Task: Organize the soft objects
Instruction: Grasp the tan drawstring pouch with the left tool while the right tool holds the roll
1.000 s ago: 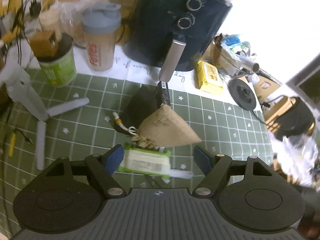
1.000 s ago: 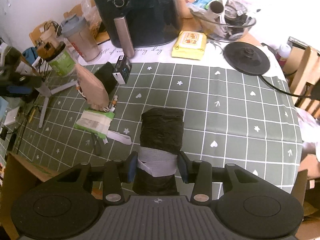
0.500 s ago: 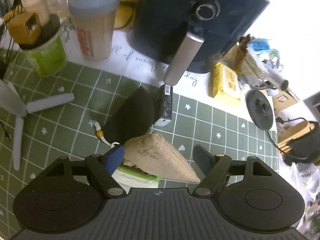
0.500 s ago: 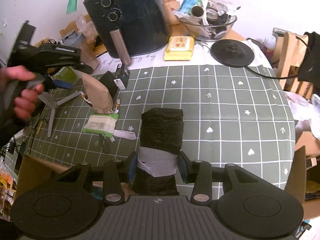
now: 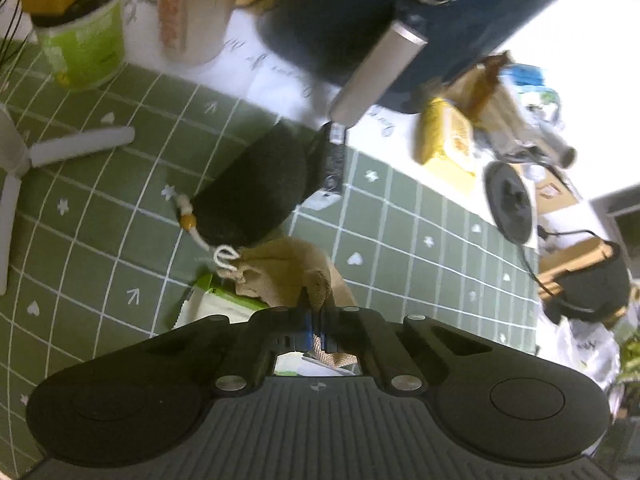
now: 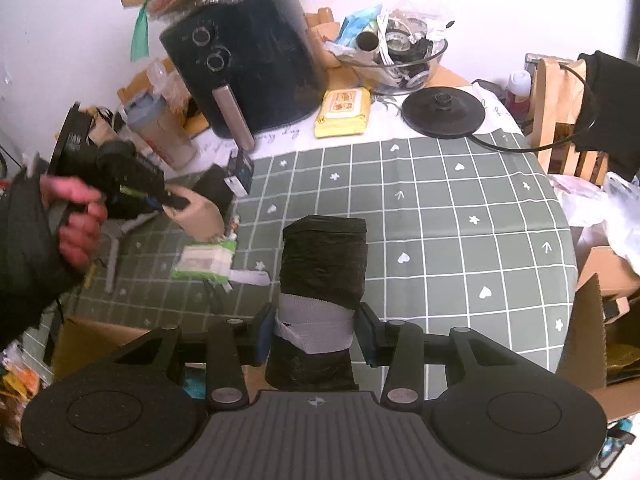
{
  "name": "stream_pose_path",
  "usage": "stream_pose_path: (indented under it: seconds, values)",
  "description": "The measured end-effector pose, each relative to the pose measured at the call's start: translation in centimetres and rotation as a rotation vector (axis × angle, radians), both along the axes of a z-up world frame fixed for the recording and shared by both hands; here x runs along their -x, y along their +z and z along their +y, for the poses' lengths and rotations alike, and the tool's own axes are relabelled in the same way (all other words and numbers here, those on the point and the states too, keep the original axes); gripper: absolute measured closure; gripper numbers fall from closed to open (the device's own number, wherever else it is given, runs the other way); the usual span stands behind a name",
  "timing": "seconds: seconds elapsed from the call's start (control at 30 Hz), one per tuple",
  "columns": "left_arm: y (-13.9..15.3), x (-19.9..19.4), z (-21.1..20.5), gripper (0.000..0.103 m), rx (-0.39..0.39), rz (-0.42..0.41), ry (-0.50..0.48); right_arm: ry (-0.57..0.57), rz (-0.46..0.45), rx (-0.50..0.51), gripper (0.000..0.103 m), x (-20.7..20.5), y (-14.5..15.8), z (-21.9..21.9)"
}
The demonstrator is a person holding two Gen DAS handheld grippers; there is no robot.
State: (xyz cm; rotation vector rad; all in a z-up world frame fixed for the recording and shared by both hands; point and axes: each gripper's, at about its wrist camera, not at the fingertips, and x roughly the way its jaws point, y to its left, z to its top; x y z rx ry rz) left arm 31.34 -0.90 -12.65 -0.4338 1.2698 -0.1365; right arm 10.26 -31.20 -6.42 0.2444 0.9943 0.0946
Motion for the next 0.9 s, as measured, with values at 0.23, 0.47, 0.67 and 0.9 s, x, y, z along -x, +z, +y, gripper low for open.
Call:
stream_pose_path:
  seconds: [0.23,0.47,0.67,0.9]
  values:
    - [3.5,2.1,1.0,0.1,0.031,-0.11,-0.055,0.037,-0.034,-0.012,0.058,0.1,1.5,0.3]
    - [7.2,5.4,2.1,0.1,0.107,-0.226,-0.137,0.075,-0.074,-0.02,0.058,0.4,2.7,1.1]
    - [9.9,9.2,2.8,0.1,0.146,-0.311,-0.211,0.143,-0.099,-0.008,0.058,1.0,4.1,2.5]
    - [11.5,14.1,3.6,0.1,0.183,-0.36,-0.293,0.214,-0.104,-0.037,0.058,1.3,4.3,4.0]
